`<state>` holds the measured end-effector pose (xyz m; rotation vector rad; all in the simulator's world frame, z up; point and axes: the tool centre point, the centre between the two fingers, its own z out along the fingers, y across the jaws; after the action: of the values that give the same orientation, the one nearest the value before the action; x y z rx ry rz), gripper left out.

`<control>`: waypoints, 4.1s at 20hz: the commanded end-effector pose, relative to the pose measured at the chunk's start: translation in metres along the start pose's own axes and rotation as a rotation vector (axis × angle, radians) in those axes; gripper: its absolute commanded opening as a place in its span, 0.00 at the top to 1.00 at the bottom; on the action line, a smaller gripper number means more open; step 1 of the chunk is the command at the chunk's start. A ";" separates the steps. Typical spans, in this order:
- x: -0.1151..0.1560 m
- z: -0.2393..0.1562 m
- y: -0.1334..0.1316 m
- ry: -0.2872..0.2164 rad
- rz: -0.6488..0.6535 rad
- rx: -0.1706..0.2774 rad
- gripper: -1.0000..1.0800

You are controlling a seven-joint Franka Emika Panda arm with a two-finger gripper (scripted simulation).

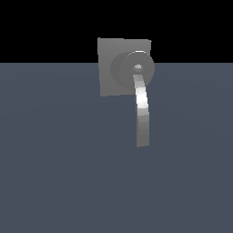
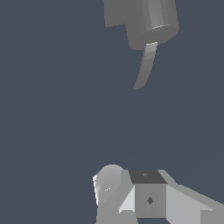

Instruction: Turn on the faucet by rotating a designated handle.

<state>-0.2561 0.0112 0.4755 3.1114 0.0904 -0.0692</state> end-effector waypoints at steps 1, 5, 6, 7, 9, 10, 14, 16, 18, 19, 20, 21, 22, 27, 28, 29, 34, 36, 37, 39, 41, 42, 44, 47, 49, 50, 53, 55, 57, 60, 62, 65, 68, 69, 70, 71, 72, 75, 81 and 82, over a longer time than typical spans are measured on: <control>0.000 0.000 0.000 0.000 0.000 0.000 1.00; 0.002 -0.002 -0.001 0.004 -0.013 -0.012 1.00; 0.003 -0.004 -0.001 0.006 -0.019 -0.018 1.00; 0.004 -0.005 -0.001 0.009 -0.027 -0.025 1.00; 0.006 -0.008 -0.002 0.015 -0.037 -0.036 1.00; 0.006 -0.009 -0.003 0.017 -0.040 -0.039 1.00; 0.006 -0.009 -0.003 0.018 -0.040 -0.039 1.00; 0.007 -0.007 -0.002 0.012 -0.046 -0.042 1.00; 0.008 -0.004 -0.001 0.002 -0.057 -0.050 1.00; 0.009 -0.002 0.000 -0.005 -0.065 -0.055 1.00; 0.010 0.001 0.001 -0.014 -0.075 -0.061 1.00; 0.011 0.004 0.002 -0.024 -0.086 -0.068 1.00; 0.012 0.008 0.004 -0.036 -0.099 -0.076 1.00; 0.020 0.031 0.012 -0.114 -0.185 -0.128 1.00; 0.021 0.037 0.014 -0.133 -0.207 -0.141 1.00; 0.023 0.044 0.016 -0.155 -0.231 -0.155 1.00; 0.032 0.080 0.028 -0.287 -0.381 -0.239 1.00; 0.035 0.096 0.033 -0.348 -0.450 -0.275 1.00; 0.037 0.104 0.035 -0.379 -0.485 -0.294 1.00; 0.040 0.119 0.040 -0.441 -0.556 -0.330 1.00; 0.042 0.134 0.044 -0.505 -0.627 -0.367 1.00; 0.044 0.141 0.046 -0.537 -0.663 -0.385 1.00; 0.046 0.154 0.051 -0.603 -0.736 -0.421 1.00; 0.049 0.173 0.057 -0.704 -0.845 -0.474 1.00; 0.051 0.185 0.060 -0.773 -0.919 -0.509 1.00; 0.052 0.191 0.062 -0.808 -0.955 -0.526 1.00; 0.056 0.208 0.068 -0.916 -1.064 -0.578 1.00; 0.058 0.218 0.071 -0.991 -1.136 -0.612 1.00; 0.061 0.227 0.074 -1.067 -1.207 -0.645 1.00; 0.065 0.240 0.078 -1.186 -1.312 -0.695 1.00; 0.068 0.249 0.080 -1.267 -1.379 -0.727 1.00; 0.073 0.260 0.083 -1.395 -1.477 -0.775 1.00; 0.078 0.270 0.085 -1.528 -1.570 -0.822 1.00; 0.080 0.273 0.085 -1.574 -1.599 -0.837 1.00; 0.082 0.277 0.086 -1.621 -1.628 -0.852 1.00; 0.084 0.280 0.086 -1.669 -1.655 -0.867 1.00; 0.086 0.283 0.086 -1.717 -1.682 -0.881 1.00; 0.092 0.291 0.086 -1.867 -1.756 -0.924 1.00; 0.104 0.307 0.082 -2.192 -1.869 -1.002 1.00; 0.106 0.310 0.082 -2.249 -1.882 -1.013 1.00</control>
<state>-0.1618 -0.0749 0.1677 0.0578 1.6000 -1.8628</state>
